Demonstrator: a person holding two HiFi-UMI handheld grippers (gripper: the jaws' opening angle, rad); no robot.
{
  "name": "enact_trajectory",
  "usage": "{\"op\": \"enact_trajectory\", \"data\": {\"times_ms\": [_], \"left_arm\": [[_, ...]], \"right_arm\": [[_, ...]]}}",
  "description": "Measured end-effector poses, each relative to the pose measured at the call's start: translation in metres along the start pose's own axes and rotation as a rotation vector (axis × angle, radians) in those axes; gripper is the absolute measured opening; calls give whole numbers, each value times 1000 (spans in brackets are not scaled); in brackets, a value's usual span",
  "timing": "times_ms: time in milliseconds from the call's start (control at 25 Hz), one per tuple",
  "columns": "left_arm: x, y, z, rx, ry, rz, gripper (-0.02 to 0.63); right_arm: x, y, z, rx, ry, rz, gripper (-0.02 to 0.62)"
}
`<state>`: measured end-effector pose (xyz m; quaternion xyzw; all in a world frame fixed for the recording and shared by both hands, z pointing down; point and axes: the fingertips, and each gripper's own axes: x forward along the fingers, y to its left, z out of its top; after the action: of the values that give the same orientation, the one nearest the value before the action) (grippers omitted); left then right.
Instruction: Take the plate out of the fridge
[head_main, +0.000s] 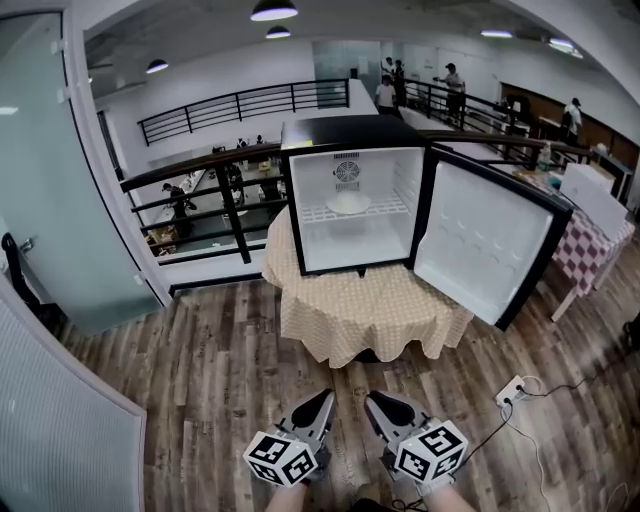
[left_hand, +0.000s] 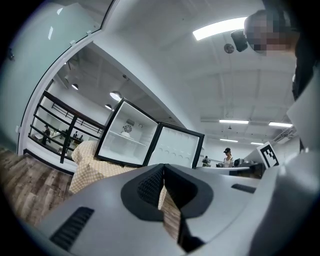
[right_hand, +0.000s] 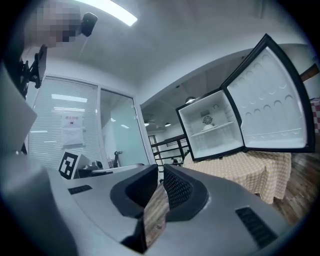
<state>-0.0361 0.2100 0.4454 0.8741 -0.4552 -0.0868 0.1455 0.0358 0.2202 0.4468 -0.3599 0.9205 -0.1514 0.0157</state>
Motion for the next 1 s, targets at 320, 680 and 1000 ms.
{"op": "enact_trajectory", "data": {"times_ms": [320,680,1000], "left_arm": [[48,1,2,6,-21,32,9],[73,3,-8,16,-11,69,9],[97,14,-16,14,18,64,9]], "right_arm": [[11,-40,16,-4,-2,52,55],[19,-61,19,-1,-8,65,55],[33,-84,17,16,-6,49,55]]}}
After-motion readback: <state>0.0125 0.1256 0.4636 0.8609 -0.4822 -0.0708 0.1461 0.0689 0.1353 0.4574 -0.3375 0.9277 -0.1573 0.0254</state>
